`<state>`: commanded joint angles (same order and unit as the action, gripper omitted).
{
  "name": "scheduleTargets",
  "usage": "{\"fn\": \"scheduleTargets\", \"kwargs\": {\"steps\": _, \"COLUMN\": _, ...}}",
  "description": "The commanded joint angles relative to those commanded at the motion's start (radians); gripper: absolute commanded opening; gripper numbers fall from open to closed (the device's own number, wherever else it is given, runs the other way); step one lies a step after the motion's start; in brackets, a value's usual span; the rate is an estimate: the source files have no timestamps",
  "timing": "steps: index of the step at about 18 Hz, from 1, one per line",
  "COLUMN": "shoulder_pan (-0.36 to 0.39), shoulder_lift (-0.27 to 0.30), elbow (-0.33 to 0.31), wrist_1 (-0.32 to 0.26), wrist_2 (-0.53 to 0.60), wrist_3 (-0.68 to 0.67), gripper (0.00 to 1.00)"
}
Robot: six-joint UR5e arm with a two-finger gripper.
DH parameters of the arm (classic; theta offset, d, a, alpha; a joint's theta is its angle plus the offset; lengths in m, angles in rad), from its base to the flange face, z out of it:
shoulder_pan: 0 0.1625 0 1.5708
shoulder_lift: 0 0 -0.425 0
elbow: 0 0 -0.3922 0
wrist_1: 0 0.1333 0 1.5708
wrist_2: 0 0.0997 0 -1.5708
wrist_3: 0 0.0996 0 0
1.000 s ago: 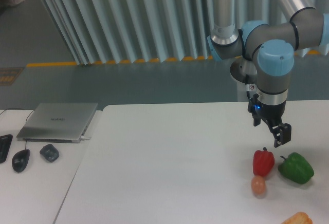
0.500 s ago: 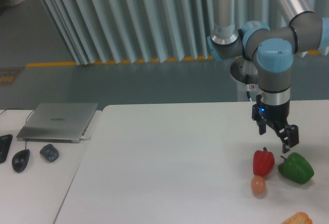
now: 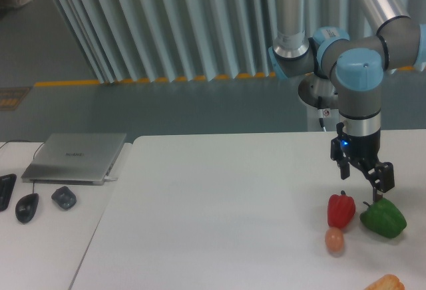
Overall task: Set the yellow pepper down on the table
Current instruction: 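Raise the gripper and swing the arm away from the table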
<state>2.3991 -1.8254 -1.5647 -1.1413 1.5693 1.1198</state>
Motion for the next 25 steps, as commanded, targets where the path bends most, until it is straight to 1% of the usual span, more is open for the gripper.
{"fn": "scheduleTargets", "kwargs": {"steps": 2, "shoulder_pan": 0.006, "shoulder_lift": 0.0, "elbow": 0.011, "wrist_1": 0.002, "wrist_2": -0.002, "wrist_3": 0.006, "gripper": 1.0}}
{"fn": "scheduleTargets", "kwargs": {"steps": 4, "shoulder_pan": 0.012, "shoulder_lift": -0.011, "elbow": 0.037, "wrist_1": 0.02, "wrist_2": 0.003, "wrist_3": 0.003, "gripper": 1.0}}
{"fn": "scheduleTargets", "kwargs": {"steps": 5, "shoulder_pan": 0.024, "shoulder_lift": -0.023, "elbow": 0.04, "wrist_1": 0.028, "wrist_2": 0.008, "wrist_3": 0.003, "gripper": 1.0}}
{"fn": "scheduleTargets", "kwargs": {"steps": 9, "shoulder_pan": 0.051, "shoulder_lift": -0.025, "elbow": 0.057, "wrist_1": 0.029, "wrist_2": 0.011, "wrist_3": 0.006, "gripper": 1.0}}
{"fn": "scheduleTargets", "kwargs": {"steps": 11, "shoulder_pan": 0.08, "shoulder_lift": -0.023, "elbow": 0.066, "wrist_1": 0.029, "wrist_2": 0.009, "wrist_3": 0.008, "gripper": 1.0}}
{"fn": "scheduleTargets", "kwargs": {"steps": 14, "shoulder_pan": 0.149, "shoulder_lift": -0.02, "elbow": 0.089, "wrist_1": 0.029, "wrist_2": 0.003, "wrist_3": 0.0, "gripper": 1.0}}
{"fn": "scheduleTargets", "kwargs": {"steps": 17, "shoulder_pan": 0.202, "shoulder_lift": -0.021, "elbow": 0.095, "wrist_1": 0.041, "wrist_2": -0.003, "wrist_3": -0.006, "gripper": 1.0}}
{"fn": "scheduleTargets", "kwargs": {"steps": 18, "shoulder_pan": 0.213, "shoulder_lift": -0.032, "elbow": 0.094, "wrist_1": 0.054, "wrist_2": -0.003, "wrist_3": -0.023, "gripper": 1.0}}
{"fn": "scheduleTargets", "kwargs": {"steps": 20, "shoulder_pan": 0.219, "shoulder_lift": -0.072, "elbow": 0.101, "wrist_1": 0.106, "wrist_2": 0.0, "wrist_3": -0.165, "gripper": 1.0}}
{"fn": "scheduleTargets", "kwargs": {"steps": 21, "shoulder_pan": 0.236, "shoulder_lift": -0.098, "elbow": 0.098, "wrist_1": 0.127, "wrist_2": 0.0, "wrist_3": -0.316, "gripper": 1.0}}
{"fn": "scheduleTargets", "kwargs": {"steps": 22, "shoulder_pan": 0.251, "shoulder_lift": -0.109, "elbow": 0.098, "wrist_1": 0.139, "wrist_2": -0.003, "wrist_3": -0.393, "gripper": 1.0}}
{"fn": "scheduleTargets", "kwargs": {"steps": 23, "shoulder_pan": 0.264, "shoulder_lift": -0.113, "elbow": 0.098, "wrist_1": 0.147, "wrist_2": -0.005, "wrist_3": -0.419, "gripper": 1.0}}
{"fn": "scheduleTargets", "kwargs": {"steps": 25, "shoulder_pan": 0.287, "shoulder_lift": -0.121, "elbow": 0.095, "wrist_1": 0.149, "wrist_2": -0.035, "wrist_3": -0.428, "gripper": 1.0}}
